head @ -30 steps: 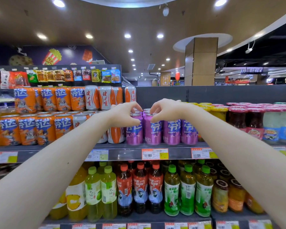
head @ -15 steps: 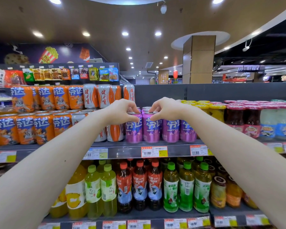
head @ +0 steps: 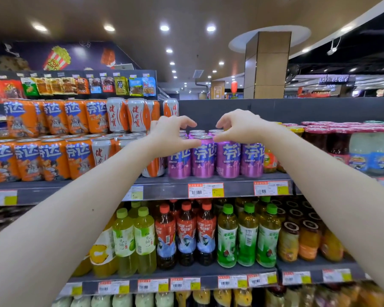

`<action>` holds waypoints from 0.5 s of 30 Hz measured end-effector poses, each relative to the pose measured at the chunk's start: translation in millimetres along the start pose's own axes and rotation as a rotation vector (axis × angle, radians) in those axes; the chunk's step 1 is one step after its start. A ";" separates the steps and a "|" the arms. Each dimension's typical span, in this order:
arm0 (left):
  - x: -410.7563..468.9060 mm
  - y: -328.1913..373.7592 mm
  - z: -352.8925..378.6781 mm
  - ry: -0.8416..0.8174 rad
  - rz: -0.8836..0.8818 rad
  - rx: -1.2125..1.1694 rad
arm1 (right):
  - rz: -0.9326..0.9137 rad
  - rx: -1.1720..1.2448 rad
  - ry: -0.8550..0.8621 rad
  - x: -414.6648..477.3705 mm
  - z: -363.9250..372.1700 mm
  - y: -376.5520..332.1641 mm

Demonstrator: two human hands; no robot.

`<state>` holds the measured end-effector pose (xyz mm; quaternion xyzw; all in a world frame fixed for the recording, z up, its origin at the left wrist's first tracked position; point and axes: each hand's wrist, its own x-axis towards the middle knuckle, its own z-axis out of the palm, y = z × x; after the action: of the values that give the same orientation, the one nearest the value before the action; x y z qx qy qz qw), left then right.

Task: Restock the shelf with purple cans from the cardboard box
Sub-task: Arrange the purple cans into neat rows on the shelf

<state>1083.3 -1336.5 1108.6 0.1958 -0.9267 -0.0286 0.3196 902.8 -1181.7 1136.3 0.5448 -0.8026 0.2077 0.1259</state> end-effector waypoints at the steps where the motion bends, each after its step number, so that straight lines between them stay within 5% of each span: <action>1: 2.7 6.8 3.2 0.020 0.014 0.021 | 0.010 -0.068 -0.022 -0.2 -1.7 2.6; 7: 11.0 32.4 27.3 -0.049 0.019 0.185 | -0.046 -0.080 -0.031 1.9 4.2 14.1; 15: 14.3 26.7 18.0 -0.106 0.037 0.089 | -0.046 0.009 -0.002 -10.3 9.1 21.1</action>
<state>1052.9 -1318.6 1107.3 0.1907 -0.9462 0.0083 0.2614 887.3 -1170.8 1119.7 0.5638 -0.7891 0.2078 0.1273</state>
